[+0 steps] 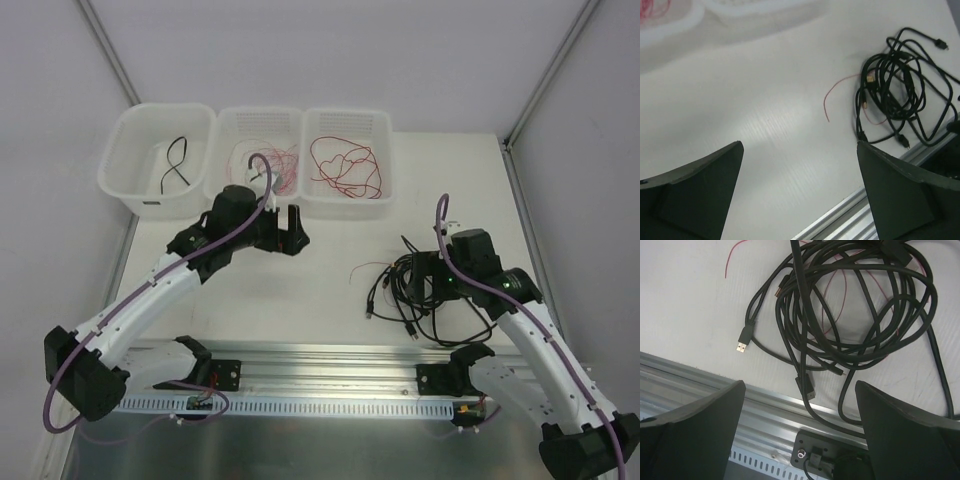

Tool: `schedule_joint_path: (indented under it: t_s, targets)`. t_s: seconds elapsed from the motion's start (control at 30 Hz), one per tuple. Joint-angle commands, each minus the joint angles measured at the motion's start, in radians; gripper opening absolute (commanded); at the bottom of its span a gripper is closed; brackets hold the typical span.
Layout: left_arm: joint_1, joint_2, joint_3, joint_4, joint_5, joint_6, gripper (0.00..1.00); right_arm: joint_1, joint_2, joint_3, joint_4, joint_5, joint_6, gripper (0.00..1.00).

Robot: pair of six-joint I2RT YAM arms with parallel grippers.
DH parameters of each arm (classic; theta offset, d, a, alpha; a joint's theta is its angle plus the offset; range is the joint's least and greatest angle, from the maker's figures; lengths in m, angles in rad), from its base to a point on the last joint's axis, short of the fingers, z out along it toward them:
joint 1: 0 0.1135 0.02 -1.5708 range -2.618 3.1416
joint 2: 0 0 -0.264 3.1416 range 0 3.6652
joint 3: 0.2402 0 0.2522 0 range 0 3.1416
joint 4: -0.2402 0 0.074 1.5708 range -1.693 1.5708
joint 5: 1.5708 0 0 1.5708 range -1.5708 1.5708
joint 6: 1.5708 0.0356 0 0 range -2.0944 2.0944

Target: Untangle the cables

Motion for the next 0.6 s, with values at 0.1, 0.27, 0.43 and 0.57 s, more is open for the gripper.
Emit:
schedule_joint_path:
  t_s: [0.1, 0.27, 0.43, 0.57]
  targets:
    - [-0.016, -0.305, -0.323, -0.041, -0.019, -0.097, 0.99, 0.084, 0.086, -0.027, 0.142, 0.035, 0.089, 0.97]
    - [-0.016, -0.457, -0.479, -0.055, -0.03, -0.196, 0.99, 0.177, 0.242, -0.026, 0.249, 0.16, 0.152, 0.97]
    - [-0.016, -0.468, -0.546, -0.055, -0.039, -0.247, 0.99, 0.185, 0.472, -0.009, 0.385, 0.255, 0.201, 0.98]
    - [-0.016, -0.473, -0.548, -0.057, -0.056, -0.238, 0.99, 0.213, 0.658, 0.052, 0.427, 0.266, 0.195, 0.99]
